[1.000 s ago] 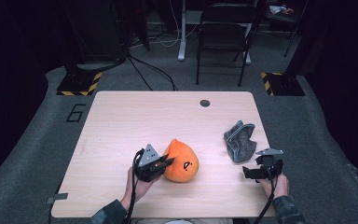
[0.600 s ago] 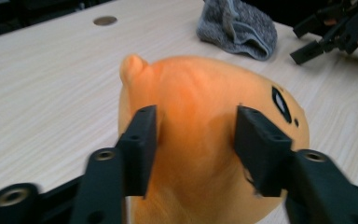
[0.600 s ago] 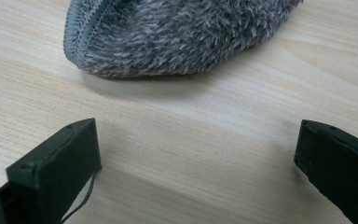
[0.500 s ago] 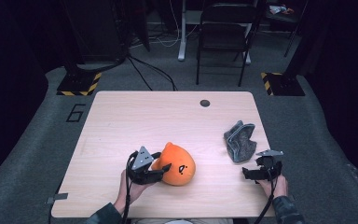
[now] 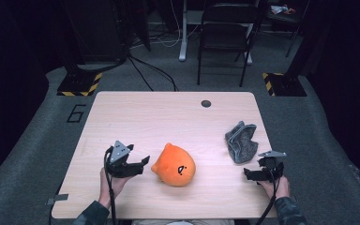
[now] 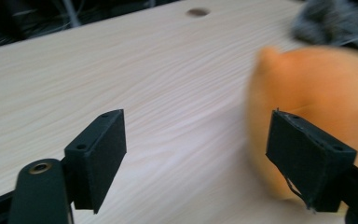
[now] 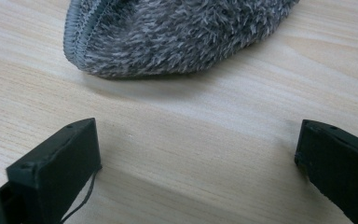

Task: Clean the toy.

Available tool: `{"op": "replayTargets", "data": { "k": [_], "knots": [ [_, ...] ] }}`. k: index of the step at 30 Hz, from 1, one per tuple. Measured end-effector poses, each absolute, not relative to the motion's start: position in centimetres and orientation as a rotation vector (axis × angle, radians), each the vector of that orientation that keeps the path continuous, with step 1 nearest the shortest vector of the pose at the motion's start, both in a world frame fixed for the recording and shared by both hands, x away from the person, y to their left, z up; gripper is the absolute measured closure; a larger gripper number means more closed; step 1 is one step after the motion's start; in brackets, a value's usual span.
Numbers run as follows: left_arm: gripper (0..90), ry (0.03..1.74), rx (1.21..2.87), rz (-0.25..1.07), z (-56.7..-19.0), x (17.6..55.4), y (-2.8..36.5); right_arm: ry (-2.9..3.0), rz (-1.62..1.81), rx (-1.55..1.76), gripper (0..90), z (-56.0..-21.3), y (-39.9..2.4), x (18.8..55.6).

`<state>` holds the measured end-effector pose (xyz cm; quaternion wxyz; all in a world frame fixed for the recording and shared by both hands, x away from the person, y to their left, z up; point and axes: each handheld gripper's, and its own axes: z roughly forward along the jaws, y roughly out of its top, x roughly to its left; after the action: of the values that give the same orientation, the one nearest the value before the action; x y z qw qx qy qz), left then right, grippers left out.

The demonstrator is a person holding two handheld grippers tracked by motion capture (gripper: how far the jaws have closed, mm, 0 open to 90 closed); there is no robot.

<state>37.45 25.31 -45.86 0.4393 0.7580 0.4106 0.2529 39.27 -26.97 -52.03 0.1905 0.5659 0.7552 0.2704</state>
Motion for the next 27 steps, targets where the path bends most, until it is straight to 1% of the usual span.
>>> {"op": "replayTargets", "data": {
  "k": [2, 4, 6, 7, 10, 12, 13, 17, 23, 27],
  "knots": [
    [18.7, 1.099, 1.908, 0.658, -46.9, 38.3, 26.8, 2.124, 0.761, 1.577, 0.0, -52.1, -27.0, 39.3],
    [17.7, 1.167, 1.902, 0.617, -47.8, 39.1, 28.1, 2.119, 0.765, 1.581, 0.0, -52.1, -27.0, 39.2],
    [17.0, 1.22, 1.924, 0.609, -48.6, 39.8, 29.0, 2.12, 0.768, 1.573, 0.0, -52.1, -27.1, 39.2],
    [16.8, 1.243, 1.927, 0.593, -48.9, 40.1, 29.4, 2.117, 0.775, 1.56, 0.0, -52.2, -27.1, 39.3],
    [15.9, 1.289, 1.982, 0.614, -50.1, 40.9, 30.1, 2.11, 0.778, 1.568, 0.0, -52.2, -27.1, 39.2],
    [15.1, 1.309, 2.019, 0.579, -50.9, 41.5, 30.7, 2.111, 0.786, 1.551, 0.0, -52.3, -27.2, 39.2],
    [14.1, 1.333, 2.041, 0.583, -51.3, 41.7, 30.9, 2.108, 0.787, 1.563, 0.0, -52.2, -27.1, 39.1],
    [13.5, 1.374, 2.042, 0.538, -52.1, 42.0, 31.8, 2.102, 0.799, 1.548, 0.0, -52.4, -27.2, 39.1],
    [12.1, 1.375, 2.025, 0.573, -52.5, 42.3, 32.0, 2.096, 0.819, 1.53, 0.0, -52.5, -27.3, 38.9],
    [12.0, 1.34, 2.001, 0.579, -52.7, 42.3, 32.2, 2.09, 0.836, 1.509, 0.0, -52.6, -27.5, 38.8]
  ]
}}
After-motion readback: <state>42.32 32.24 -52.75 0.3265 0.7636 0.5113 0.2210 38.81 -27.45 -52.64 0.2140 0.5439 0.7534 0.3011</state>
